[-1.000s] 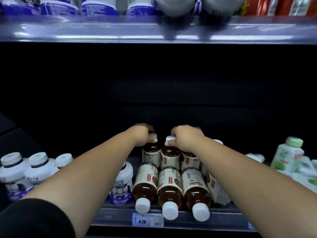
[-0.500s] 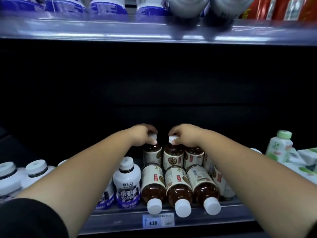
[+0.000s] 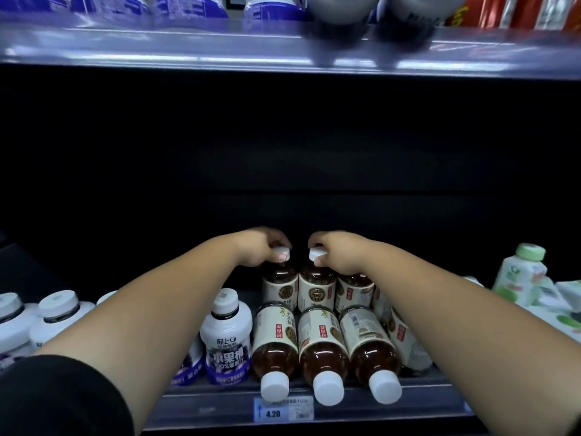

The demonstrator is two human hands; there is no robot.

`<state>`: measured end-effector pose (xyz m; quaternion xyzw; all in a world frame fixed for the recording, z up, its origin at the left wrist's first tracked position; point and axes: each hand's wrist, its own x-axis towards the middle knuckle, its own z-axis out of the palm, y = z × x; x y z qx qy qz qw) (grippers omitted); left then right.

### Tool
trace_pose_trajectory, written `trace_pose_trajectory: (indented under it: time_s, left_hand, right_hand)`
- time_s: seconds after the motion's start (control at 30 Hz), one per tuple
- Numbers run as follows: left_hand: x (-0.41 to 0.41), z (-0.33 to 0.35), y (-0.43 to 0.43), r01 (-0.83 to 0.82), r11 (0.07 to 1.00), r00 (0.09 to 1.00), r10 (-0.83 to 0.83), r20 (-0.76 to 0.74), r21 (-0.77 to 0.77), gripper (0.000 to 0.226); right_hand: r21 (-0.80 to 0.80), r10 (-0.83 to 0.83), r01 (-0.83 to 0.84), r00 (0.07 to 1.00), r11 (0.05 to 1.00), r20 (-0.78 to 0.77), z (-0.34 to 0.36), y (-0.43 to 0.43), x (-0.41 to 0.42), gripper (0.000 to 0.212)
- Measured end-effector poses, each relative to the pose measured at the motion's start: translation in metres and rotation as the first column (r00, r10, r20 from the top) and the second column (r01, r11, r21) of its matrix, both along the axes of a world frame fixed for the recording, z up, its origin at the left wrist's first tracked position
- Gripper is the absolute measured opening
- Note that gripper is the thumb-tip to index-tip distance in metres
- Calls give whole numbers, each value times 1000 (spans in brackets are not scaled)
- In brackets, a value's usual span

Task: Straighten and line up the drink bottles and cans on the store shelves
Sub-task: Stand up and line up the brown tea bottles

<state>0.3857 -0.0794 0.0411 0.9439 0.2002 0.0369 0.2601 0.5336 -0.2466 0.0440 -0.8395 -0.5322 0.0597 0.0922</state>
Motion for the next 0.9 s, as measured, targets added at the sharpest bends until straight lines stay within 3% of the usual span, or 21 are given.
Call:
trace_pose_trajectory:
  time_s: [0.2,0.37,0.47,0.67,0.9]
  left_hand:
    - [0,-4,-3,-10,992,999,15,43,-126,23]
    - [2,-16,-6,-42,999,986,45,163,-19,34]
    - [1,-11,-4,-8,1000,994,8,107,-7,33]
    - [-1,-2,2,28,983,1000,-25,17,-181,27]
    - [4,4,-6,10,983,998,-21,-61,-183,27]
  right_hand:
    - [15,6,-6,1000,1000,-8,-3,-1,2,47]
    - [31,-3,4,1000,1000,-22,-6,-3,3,46]
    - [38,-7,8,1000,999,-24,-8,-3,2,44]
    - [44,-6,7,1000,999,-26,-10,-3,4,43]
    - [59,6,-6,1000,998,6,-11,-2,4,45]
